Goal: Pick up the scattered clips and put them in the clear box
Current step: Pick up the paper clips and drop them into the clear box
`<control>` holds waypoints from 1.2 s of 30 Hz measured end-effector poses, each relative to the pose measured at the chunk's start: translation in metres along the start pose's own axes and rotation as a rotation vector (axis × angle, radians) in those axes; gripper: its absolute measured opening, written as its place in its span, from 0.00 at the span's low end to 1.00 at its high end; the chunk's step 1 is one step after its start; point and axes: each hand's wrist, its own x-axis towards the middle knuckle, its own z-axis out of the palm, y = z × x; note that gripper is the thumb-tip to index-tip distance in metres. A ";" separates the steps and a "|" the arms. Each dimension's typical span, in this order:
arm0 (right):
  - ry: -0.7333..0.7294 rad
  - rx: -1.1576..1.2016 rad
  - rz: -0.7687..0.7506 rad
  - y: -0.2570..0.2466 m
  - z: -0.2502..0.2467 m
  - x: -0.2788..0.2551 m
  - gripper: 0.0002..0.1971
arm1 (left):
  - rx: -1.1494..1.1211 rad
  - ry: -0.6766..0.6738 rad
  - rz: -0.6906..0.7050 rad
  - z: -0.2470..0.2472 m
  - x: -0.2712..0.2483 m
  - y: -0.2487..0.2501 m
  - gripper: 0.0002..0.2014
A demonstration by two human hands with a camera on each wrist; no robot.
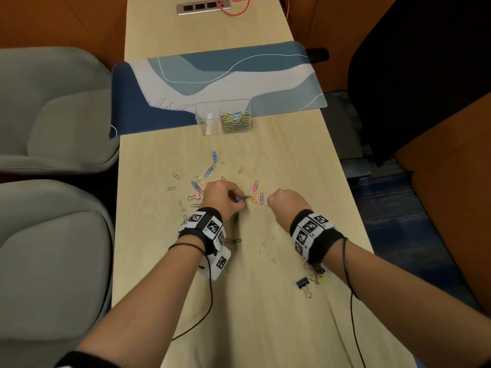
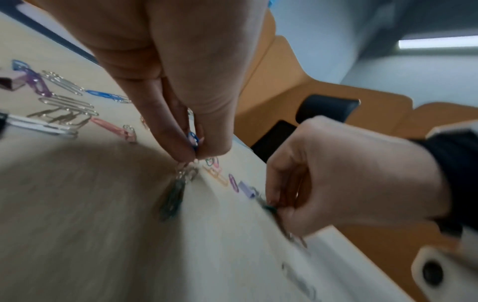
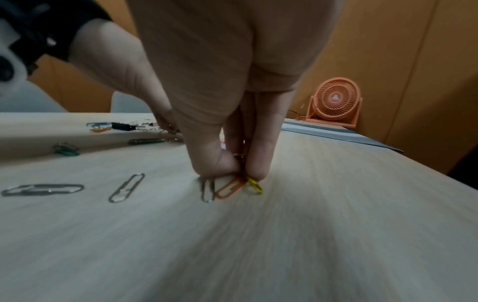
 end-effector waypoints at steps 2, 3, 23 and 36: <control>-0.021 -0.021 -0.026 -0.001 -0.005 0.003 0.12 | -0.097 0.024 0.000 -0.004 0.003 0.002 0.05; -0.026 0.002 -0.009 0.000 -0.008 0.005 0.10 | -0.145 0.037 0.001 -0.007 0.005 0.003 0.05; 0.855 1.300 0.221 0.064 -0.117 0.101 0.06 | -0.503 0.462 0.204 -0.096 0.149 0.049 0.06; 0.985 1.245 0.170 0.073 -0.129 0.141 0.06 | -0.367 0.333 0.272 -0.074 0.175 0.021 0.06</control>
